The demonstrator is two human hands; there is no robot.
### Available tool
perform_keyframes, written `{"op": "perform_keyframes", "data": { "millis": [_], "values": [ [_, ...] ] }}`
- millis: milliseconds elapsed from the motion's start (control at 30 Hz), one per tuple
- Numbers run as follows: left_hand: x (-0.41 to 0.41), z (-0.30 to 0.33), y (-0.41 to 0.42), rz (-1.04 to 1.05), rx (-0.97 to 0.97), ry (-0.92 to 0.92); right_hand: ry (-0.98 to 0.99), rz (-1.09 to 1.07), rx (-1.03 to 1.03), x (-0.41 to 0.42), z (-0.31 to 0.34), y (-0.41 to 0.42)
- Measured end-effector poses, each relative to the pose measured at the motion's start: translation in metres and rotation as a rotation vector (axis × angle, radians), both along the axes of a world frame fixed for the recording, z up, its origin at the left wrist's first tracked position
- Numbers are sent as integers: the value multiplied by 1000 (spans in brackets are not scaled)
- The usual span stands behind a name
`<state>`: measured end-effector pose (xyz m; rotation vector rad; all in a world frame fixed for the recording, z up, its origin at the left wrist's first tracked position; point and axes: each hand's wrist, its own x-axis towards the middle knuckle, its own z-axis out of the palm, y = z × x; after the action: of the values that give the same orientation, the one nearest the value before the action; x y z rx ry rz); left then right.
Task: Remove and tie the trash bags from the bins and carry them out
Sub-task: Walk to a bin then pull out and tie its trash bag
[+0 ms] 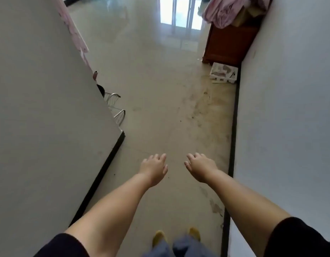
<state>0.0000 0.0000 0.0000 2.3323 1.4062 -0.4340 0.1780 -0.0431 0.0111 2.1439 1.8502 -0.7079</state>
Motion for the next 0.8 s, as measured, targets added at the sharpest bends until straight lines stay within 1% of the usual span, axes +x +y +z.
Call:
{"op": "perform_keyframes", "data": {
  "millis": [200,333,533,700,800],
  "values": [
    [22,-5,27,3,-100,-14,16,-62,-55,25,-8,13],
    [54,-4,65,-18,-90,-15,12,-86,-62,61,-9,42],
    [130,1,150,5,-64,-32,1,-64,-38,144,-1,133],
    [201,8,222,69,-84,-20,-19,-21,-34,219,15,213],
    [241,15,258,59,-88,-25,-26,-11,-31,259,28,257]
  ]
}}
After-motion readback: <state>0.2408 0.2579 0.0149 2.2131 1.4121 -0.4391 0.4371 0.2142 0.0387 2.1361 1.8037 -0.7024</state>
